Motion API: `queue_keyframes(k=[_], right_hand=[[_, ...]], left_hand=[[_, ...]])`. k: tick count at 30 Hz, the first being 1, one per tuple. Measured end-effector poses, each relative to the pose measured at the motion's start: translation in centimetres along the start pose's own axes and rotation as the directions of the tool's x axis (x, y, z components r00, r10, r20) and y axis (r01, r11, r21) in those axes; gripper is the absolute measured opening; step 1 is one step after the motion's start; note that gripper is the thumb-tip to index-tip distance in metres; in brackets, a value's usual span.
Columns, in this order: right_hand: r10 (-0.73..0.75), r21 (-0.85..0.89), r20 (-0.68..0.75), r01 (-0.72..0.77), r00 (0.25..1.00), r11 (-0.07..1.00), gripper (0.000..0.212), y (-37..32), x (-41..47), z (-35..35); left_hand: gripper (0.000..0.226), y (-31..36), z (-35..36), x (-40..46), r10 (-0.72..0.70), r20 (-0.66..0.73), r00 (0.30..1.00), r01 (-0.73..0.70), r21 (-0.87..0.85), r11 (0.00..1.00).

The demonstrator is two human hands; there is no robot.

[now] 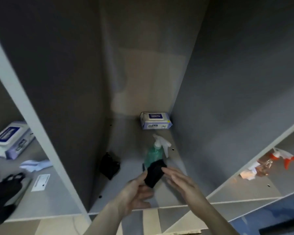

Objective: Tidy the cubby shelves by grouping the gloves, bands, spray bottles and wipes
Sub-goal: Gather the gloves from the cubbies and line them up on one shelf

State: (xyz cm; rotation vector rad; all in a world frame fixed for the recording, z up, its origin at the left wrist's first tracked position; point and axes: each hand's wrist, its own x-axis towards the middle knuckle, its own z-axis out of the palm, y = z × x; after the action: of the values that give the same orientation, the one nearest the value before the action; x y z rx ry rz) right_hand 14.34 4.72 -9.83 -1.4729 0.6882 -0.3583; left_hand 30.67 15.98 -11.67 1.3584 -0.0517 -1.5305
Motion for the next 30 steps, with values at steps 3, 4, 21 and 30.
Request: queue_keyframes(k=[3, 4, 21, 30], right_hand=[[-0.038, 0.08, 0.146, 0.026, 0.989, 0.996, 0.034, -0.7, -1.2, 0.7], [-0.059, 0.121, 0.141, 0.042, 0.988, 0.992, 0.033, -0.8, -1.3, 0.9], [0.076, 0.394, 0.033, -0.083, 0.997, 0.915, 0.03, -2.6, 3.4, 1.2], [0.188, 0.529, 0.107, -0.216, 0.976, 0.821, 0.041, -2.0, 5.0, 2.2]], left_hand=[[0.055, 0.0, 1.4, 0.2, 0.089, 0.146, 0.985, -0.022, -0.406, 0.914], [0.051, 0.0, 1.7, 0.2, 0.156, 0.112, 0.981, -0.085, -0.48, 0.873], [0.042, 1.6, 2.5, -2.3, 0.607, -0.071, 0.792, -0.607, -0.206, 0.768], [0.027, 1.8, -1.0, 1.5, 0.55, -0.338, 0.763, -0.569, 0.052, 0.821]])
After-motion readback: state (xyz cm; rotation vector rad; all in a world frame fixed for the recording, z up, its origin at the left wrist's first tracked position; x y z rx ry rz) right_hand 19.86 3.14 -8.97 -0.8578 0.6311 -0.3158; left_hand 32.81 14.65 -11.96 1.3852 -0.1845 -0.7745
